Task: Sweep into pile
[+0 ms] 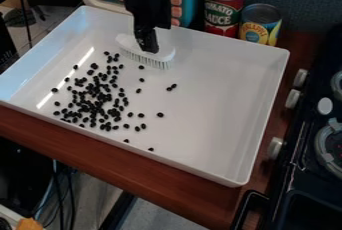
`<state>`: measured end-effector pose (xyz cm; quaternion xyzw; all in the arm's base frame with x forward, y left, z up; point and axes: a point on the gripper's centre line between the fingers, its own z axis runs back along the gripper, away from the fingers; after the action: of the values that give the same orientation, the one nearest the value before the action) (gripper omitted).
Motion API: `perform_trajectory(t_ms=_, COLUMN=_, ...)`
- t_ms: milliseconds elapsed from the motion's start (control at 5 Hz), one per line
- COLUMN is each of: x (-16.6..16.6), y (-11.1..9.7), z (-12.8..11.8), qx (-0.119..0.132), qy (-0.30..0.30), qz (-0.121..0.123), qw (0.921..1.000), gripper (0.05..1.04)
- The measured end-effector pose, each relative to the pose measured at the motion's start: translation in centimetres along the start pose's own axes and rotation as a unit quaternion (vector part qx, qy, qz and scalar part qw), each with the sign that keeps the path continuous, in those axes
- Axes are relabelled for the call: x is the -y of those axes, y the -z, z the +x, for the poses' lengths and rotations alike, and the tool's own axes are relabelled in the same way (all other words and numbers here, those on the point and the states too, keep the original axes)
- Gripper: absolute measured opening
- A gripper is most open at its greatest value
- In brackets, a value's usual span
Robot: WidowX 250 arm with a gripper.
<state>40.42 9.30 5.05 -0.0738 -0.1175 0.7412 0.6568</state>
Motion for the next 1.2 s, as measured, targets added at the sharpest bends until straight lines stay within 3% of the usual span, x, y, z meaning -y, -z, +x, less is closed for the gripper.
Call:
perform_trajectory(t_ms=200, x=-0.1, y=0.1, z=0.3, qx=0.007, qy=-0.012, qz=0.009, qw=0.9999, gripper=1.0)
perform_trajectory(t_ms=800, x=-1.3, y=1.0, z=1.8, qx=0.036, qy=-0.072, qz=0.067, qw=0.9945, gripper=0.973)
perform_trajectory(t_ms=1000, x=-1.0, y=2.0, z=2.6, qx=0.029, qy=-0.09, qz=0.07, qw=0.9931, gripper=0.724)
perform_trajectory(t_ms=1200, x=-0.8, y=2.1, z=3.3, qx=0.036, qy=-0.1, qz=0.063, qw=0.9923, gripper=0.71)
